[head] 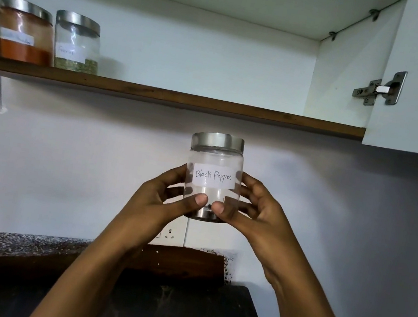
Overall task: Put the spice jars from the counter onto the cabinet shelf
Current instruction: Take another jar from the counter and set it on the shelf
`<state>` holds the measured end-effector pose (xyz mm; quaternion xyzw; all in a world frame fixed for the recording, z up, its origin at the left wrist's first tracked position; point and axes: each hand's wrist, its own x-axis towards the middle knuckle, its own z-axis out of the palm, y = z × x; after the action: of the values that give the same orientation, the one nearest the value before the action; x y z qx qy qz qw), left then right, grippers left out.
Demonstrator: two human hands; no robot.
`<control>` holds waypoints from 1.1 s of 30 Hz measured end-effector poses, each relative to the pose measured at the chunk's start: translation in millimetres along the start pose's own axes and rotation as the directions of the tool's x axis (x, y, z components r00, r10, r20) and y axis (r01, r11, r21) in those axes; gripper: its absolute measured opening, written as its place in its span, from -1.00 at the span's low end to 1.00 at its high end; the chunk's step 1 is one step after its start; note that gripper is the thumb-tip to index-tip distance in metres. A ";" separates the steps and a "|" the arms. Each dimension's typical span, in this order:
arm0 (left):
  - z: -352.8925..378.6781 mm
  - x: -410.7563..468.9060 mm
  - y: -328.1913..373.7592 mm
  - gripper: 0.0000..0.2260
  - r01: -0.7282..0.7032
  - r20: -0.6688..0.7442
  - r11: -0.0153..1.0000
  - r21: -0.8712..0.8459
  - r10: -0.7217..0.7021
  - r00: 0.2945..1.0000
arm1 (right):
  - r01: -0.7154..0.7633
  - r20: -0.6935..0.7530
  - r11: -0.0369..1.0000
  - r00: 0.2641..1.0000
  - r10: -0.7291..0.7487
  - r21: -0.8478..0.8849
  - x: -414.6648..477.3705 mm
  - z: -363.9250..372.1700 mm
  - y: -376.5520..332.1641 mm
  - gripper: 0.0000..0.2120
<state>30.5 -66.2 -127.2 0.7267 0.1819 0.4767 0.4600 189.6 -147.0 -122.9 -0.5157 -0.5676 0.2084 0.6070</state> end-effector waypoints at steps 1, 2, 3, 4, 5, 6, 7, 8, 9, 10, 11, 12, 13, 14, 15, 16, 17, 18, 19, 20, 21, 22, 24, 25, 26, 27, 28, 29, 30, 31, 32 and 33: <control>-4.4 1.9 5.8 -0.42 -0.025 -0.012 0.999 0.022 0.026 1.000 | 0.022 0.010 1.000 1.000 -0.022 -0.021 3.8 1.6 -7.4 -0.32; -8.9 3.9 13.0 -0.43 -0.051 -0.021 0.998 0.040 0.051 0.998 | 0.048 0.015 0.998 0.999 -0.047 -0.040 8.0 2.6 -14.7 -0.33; -15.5 7.2 23.1 -0.46 -0.083 -0.026 0.995 0.059 0.085 0.996 | 0.077 0.022 0.996 0.997 -0.076 -0.045 13.7 5.3 -24.8 -0.34; -21.0 9.6 32.7 -0.49 -0.113 -0.030 0.991 0.070 0.115 0.993 | 0.105 0.031 0.993 0.994 -0.103 -0.046 17.4 7.5 -34.9 -0.35; -29.9 14.5 44.5 -0.52 -0.149 -0.033 0.985 0.089 0.153 0.988 | 0.141 0.039 0.989 0.989 -0.140 -0.039 25.3 11.2 -46.5 -0.36; -37.4 19.6 55.0 -0.54 -0.176 -0.033 0.978 0.111 0.181 0.983 | 0.171 0.047 0.985 0.984 -0.170 -0.033 32.5 14.2 -56.6 -0.37; -45.0 24.7 65.9 -0.55 -0.199 -0.033 0.971 0.132 0.205 0.978 | 0.200 0.059 0.979 0.978 -0.198 -0.025 40.5 17.8 -67.0 -0.38; -54.7 32.8 79.5 -0.56 -0.228 -0.034 0.960 0.161 0.236 0.971 | 0.236 0.072 0.972 0.969 -0.235 -0.006 51.6 23.5 -81.4 -0.39; -55.6 36.0 84.0 -0.57 -0.228 -0.035 0.961 0.158 0.236 0.971 | 0.233 0.081 0.973 0.969 -0.232 0.007 56.1 23.3 -86.4 -0.39; -74.1 45.9 101.8 -0.59 -0.266 -0.052 0.945 0.191 0.281 0.958 | 0.277 0.082 0.960 0.957 -0.279 0.031 75.7 35.2 -104.1 -0.36; -78.5 52.0 108.4 -0.61 -0.278 -0.056 0.935 0.221 0.296 0.954 | 0.275 0.082 0.961 0.958 -0.276 0.021 86.2 38.8 -111.4 -0.32; -82.2 59.9 114.4 -0.64 -0.272 -0.069 0.935 0.227 0.294 0.953 | 0.280 0.080 0.960 0.957 -0.279 -0.006 97.7 42.4 -117.4 -0.25; -91.4 68.4 121.8 -0.66 -0.267 -0.088 0.928 0.261 0.299 0.950 | 0.290 0.083 0.957 0.954 -0.288 -0.019 112.1 49.6 -125.0 -0.17; -100.1 77.1 125.9 -0.67 -0.256 -0.104 0.924 0.285 0.296 0.950 | 0.283 0.085 0.959 0.956 -0.280 -0.030 126.3 56.4 -129.9 -0.14; -111.9 87.4 128.7 -0.67 -0.234 -0.116 0.921 0.312 0.281 0.953 | 0.275 0.087 0.961 0.959 -0.271 -0.041 140.5 64.6 -135.3 -0.15; -122.2 97.3 129.1 -0.67 -0.208 -0.123 0.915 0.346 0.264 0.957 | 0.266 0.095 0.962 0.961 -0.260 -0.057 153.0 72.4 -138.1 -0.19; -131.3 105.7 128.9 -0.65 -0.174 -0.137 0.910 0.376 0.241 0.961 | 0.251 0.108 0.966 0.964 -0.243 -0.065 164.5 79.8 -140.1 -0.22; -141.6 113.7 129.3 -0.61 -0.135 -0.158 0.906 0.401 0.214 0.964 | 0.232 0.120 0.970 0.968 -0.222 -0.072 176.9 88.0 -141.7 -0.23; -149.3 120.0 128.6 -0.59 -0.087 -0.182 0.902 0.422 0.178 0.967 | 0.205 0.134 0.976 0.972 -0.194 -0.078 187.1 94.9 -141.9 -0.22; -157.5 125.8 128.3 -0.59 -0.044 -0.199 0.896 0.442 0.146 0.969 | 0.181 0.148 0.980 0.975 -0.167 -0.087 197.2 102.4 -141.9 -0.21; -163.5 131.0 126.7 -0.62 -0.011 -0.204 0.886 0.464 0.119 0.972 | 0.154 0.158 0.983 0.978 -0.137 -0.097 206.4 108.7 -140.5 -0.21; -168.6 136.2 125.2 -0.63 0.020 -0.209 0.878 0.479 0.091 0.974 | 0.132 0.166 0.985 0.980 -0.114 -0.107 214.7 114.3 -138.7 -0.20; -178.4 146.7 123.4 -0.65 0.079 -0.220 0.864 0.498 0.038 0.975 | 0.087 0.177 0.990 0.982 -0.066 -0.113 231.3 124.2 -134.8 -0.19; -184.0 152.2 122.3 -0.66 0.101 -0.221 0.857 0.506 0.016 0.975 | 0.066 0.185 0.991 0.982 -0.043 -0.117 239.0 128.5 -133.9 -0.18; -187.6 157.2 120.4 -0.66 0.121 -0.217 0.849 0.515 -0.007 0.976 | 0.044 0.192 0.991 0.981 -0.020 -0.124 245.0 131.3 -132.3 -0.18; -190.1 161.9 118.4 -0.67 0.142 -0.214 0.840 0.524 -0.031 0.976 | 0.025 0.199 0.991 0.980 0.002 -0.135 250.0 133.0 -130.8 -0.17; -193.5 166.6 116.1 -0.67 0.161 -0.213 0.831 0.532 -0.053 0.976 | 0.009 0.205 0.990 0.979 0.020 -0.143 254.5 135.3 -129.9 -0.18; -194.9 170.3 113.7 -0.67 0.177 -0.217 0.822 0.541 -0.067 0.974 | -0.006 0.206 0.989 0.978 0.037 -0.147 257.9 137.2 -128.4 -0.20; -196.7 174.2 110.3 -0.64 0.190 -0.226 0.817 0.545 -0.075 0.971 | -0.019 0.206 0.989 0.977 0.049 -0.148 261.0 139.7 -127.2 -0.21; -198.0 178.0 106.9 -0.61 0.199 -0.239 0.807 0.556 -0.075 0.968 | -0.029 0.202 0.988 0.978 0.059 -0.149 263.6 141.7 -125.5 -0.22; -198.8 181.0 104.6 -0.58 0.210 -0.254 0.784 0.584 -0.068 0.965 | -0.036 0.195 0.988 0.979 0.066 -0.150 266.3 143.9 -123.2 -0.22; -199.3 182.9 102.8 -0.57 0.218 -0.270 0.756 0.618 -0.057 0.961 | -0.044 0.189 0.987 0.979 0.073 -0.152 268.2 146.3 -121.6 -0.21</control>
<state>-71.1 108.6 79.8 0.7629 0.4397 0.4328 0.1931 89.0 88.5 83.4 -0.5529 -0.6222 0.2330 0.5029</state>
